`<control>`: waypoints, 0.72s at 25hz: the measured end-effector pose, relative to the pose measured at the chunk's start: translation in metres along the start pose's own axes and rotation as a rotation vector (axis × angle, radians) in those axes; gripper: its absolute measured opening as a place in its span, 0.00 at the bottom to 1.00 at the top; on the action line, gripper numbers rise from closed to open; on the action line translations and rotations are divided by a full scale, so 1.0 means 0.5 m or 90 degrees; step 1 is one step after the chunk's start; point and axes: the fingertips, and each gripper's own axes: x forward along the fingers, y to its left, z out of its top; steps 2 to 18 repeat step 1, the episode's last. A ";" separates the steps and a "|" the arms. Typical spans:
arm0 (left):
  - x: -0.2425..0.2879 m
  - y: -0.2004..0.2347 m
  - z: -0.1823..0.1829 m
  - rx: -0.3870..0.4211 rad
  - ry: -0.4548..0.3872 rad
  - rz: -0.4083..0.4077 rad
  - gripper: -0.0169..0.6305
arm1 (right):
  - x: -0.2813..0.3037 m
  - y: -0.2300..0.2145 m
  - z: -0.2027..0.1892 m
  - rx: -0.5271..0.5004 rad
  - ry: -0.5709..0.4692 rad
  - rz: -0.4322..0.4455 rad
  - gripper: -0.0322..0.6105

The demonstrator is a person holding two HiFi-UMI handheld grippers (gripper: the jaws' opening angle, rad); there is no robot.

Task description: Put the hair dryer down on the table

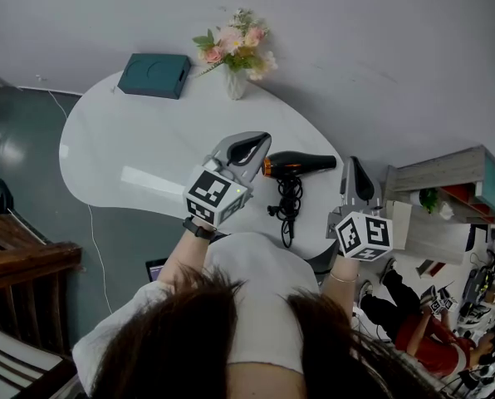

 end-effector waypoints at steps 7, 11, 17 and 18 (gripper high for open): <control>-0.001 0.000 0.000 0.000 0.000 0.000 0.12 | -0.001 -0.001 0.002 0.000 -0.002 -0.001 0.05; -0.001 0.000 0.000 0.000 0.000 0.000 0.12 | -0.001 -0.001 0.002 0.000 -0.002 -0.001 0.05; -0.001 0.000 0.000 0.000 0.000 0.000 0.12 | -0.001 -0.001 0.002 0.000 -0.002 -0.001 0.05; -0.001 0.000 0.000 0.000 0.000 0.000 0.12 | -0.001 -0.001 0.002 0.000 -0.002 -0.001 0.05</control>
